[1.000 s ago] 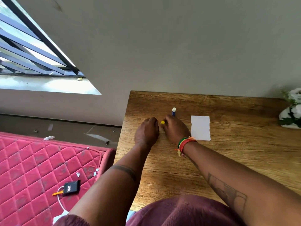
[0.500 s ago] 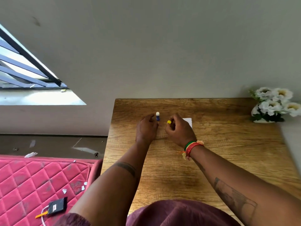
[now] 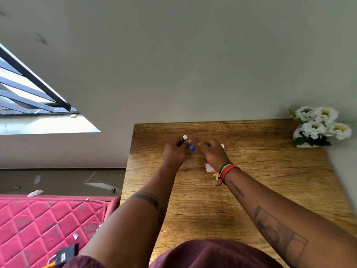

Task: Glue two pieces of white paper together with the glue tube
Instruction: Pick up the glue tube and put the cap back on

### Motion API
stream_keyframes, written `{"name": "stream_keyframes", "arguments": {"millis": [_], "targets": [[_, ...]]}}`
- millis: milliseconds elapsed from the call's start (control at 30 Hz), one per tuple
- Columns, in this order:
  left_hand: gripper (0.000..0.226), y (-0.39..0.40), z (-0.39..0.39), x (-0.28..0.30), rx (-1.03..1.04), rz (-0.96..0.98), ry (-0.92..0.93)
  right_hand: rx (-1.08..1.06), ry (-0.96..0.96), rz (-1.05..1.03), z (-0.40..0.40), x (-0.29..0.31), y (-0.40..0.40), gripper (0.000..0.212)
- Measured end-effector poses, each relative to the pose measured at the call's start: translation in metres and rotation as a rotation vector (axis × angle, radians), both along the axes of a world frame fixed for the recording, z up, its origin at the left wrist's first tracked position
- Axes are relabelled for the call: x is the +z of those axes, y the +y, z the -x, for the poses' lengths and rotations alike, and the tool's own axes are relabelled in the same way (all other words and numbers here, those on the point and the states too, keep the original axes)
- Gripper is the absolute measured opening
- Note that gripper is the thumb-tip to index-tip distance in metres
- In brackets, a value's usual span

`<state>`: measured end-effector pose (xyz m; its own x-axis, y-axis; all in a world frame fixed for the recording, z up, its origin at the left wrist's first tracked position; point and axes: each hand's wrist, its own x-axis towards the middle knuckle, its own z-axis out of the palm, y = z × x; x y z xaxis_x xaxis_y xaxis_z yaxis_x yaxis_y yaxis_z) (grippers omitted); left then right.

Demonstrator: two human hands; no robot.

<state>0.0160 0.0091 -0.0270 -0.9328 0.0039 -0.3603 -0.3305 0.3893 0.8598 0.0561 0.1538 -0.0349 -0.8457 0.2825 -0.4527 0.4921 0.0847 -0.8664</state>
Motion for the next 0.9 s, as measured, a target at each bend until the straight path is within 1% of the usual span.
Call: {"name": "stream_keyframes", "arguments": {"millis": [67,133,233,333,533,567,633,667,767,833,867,900], "targets": [[0.026,-0.001,-0.003,0.006,0.016,-0.066,-0.014,0.135,-0.014,-0.049,-0.002,0.001,0.0,0.024],[0.025,-0.001,-0.004,0.012,0.009,-0.105,-0.015,0.208,0.013,-0.08,-0.005,0.005,-0.002,0.03],[0.023,-0.002,-0.009,0.024,-0.01,-0.144,0.005,0.245,0.059,-0.109,-0.011,0.015,-0.004,0.025],[0.018,-0.003,-0.013,0.032,-0.011,-0.184,0.011,0.213,0.101,-0.09,-0.017,0.028,-0.006,0.015],[0.017,0.0,-0.026,0.047,-0.023,-0.224,0.03,0.218,0.157,-0.121,-0.026,0.035,-0.007,0.023],[0.016,0.001,-0.028,0.048,-0.023,-0.223,0.037,0.238,0.171,-0.108,-0.027,0.034,-0.006,0.021],[0.017,0.001,-0.031,0.05,-0.032,-0.188,0.071,0.288,0.189,-0.081,-0.034,0.04,-0.006,0.009],[0.017,0.002,-0.033,0.05,-0.038,-0.172,0.082,0.297,0.19,-0.082,-0.038,0.044,-0.006,0.007],[0.02,0.006,-0.037,0.05,-0.069,-0.15,0.096,0.248,0.185,-0.099,-0.044,0.049,-0.002,0.022],[0.026,0.012,-0.039,0.052,-0.106,-0.126,0.108,0.215,0.191,-0.124,-0.046,0.053,-0.001,0.038],[0.027,0.014,-0.039,0.054,-0.116,-0.117,0.109,0.206,0.187,-0.123,-0.047,0.056,0.0,0.042],[0.025,0.017,-0.039,0.056,-0.119,-0.111,0.107,0.2,0.186,-0.113,-0.047,0.058,0.001,0.04]]}}
